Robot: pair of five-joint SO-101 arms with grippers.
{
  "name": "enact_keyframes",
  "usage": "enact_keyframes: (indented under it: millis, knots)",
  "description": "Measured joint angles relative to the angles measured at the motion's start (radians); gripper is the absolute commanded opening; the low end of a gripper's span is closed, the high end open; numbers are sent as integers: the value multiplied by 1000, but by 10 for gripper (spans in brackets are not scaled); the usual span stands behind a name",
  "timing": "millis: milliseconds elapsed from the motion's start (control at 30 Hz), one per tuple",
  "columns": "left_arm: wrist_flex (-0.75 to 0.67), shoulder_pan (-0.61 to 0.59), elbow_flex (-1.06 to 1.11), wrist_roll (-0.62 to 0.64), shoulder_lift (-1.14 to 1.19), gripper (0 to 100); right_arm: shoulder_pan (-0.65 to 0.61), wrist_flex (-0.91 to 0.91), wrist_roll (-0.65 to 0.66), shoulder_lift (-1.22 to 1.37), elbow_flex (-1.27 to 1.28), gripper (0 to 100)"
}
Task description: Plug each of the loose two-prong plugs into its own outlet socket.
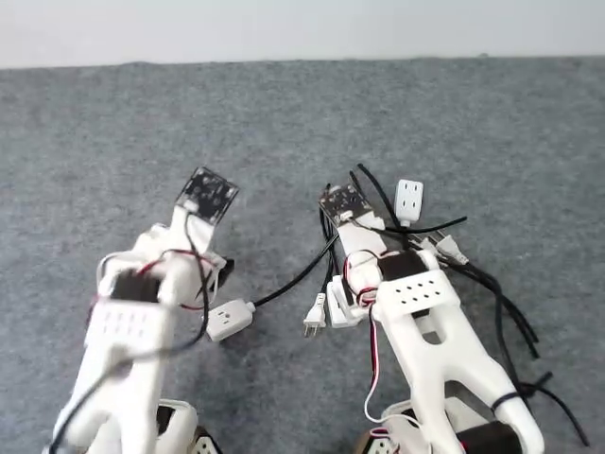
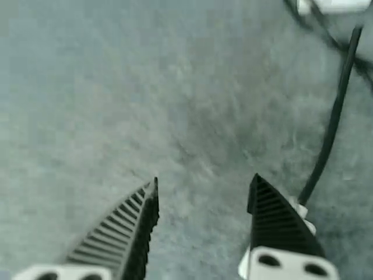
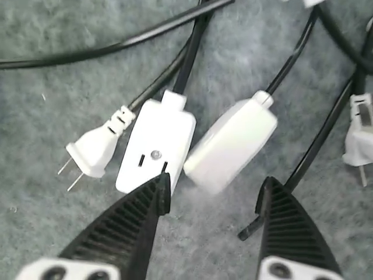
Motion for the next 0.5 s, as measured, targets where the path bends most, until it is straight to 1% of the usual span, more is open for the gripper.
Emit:
enact_keyframes:
  millis: [67, 167, 300, 500]
  knots:
    - [-18, 2, -8, 5, 110, 243, 2, -5, 0, 0, 5, 243]
    - [-28, 43, -9, 9, 175, 243, 2, -5, 0, 0, 5, 243]
    - [-38, 112, 8, 9, 175, 243, 0, -17, 0, 0, 5, 243]
    - [-141, 138, 110, 9, 144, 243, 0, -107, -52, 0, 43, 243]
